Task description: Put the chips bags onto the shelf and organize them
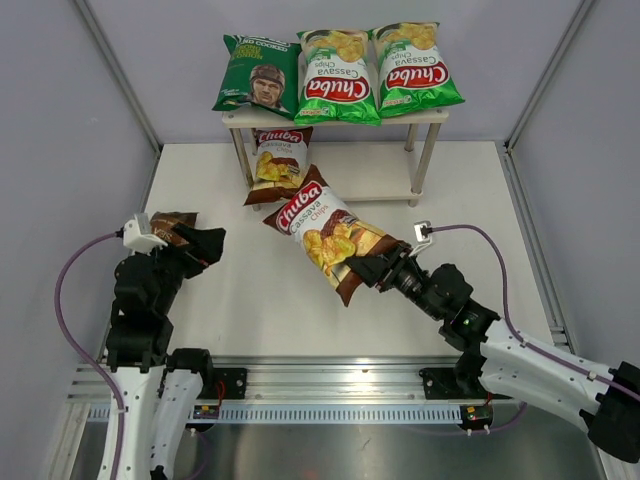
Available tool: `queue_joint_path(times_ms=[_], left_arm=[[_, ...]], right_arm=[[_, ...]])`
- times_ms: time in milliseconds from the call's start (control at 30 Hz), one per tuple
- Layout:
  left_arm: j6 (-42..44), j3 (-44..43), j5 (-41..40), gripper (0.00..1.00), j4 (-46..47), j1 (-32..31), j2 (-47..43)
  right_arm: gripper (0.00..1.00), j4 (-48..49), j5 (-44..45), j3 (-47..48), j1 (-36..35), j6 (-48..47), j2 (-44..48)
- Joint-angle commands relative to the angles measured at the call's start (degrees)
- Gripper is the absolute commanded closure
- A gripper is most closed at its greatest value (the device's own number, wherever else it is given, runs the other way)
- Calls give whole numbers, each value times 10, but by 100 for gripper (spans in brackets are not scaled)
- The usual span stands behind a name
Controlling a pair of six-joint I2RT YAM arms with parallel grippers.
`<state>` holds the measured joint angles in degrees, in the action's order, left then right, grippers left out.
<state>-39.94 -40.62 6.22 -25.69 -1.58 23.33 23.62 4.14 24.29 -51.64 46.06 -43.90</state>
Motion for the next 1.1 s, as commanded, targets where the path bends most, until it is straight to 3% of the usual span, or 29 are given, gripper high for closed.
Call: queue_joint_path(times_ms=[0,267,400,700,867,1067], left_arm=[[105,-29,32,1,-80,-3,33],[137,-24,118,1,-107,-3,34],[171,-62,149,1,-150,-3,41],[170,-40,122,1,-125,-6,-15],[170,-43,118,1,-129,-7,-32],[167,-41,113,1,-126,-6,-28]], right_arm=[[87,71,34,-6,57,68,-8],[86,157,12,-9,196,118,-82],[86,209,6,18,245,129,-179],[87,363,105,100,255,148,-403],[87,340,174,144,255,161,-460],[85,333,164,225,245,177,-564]])
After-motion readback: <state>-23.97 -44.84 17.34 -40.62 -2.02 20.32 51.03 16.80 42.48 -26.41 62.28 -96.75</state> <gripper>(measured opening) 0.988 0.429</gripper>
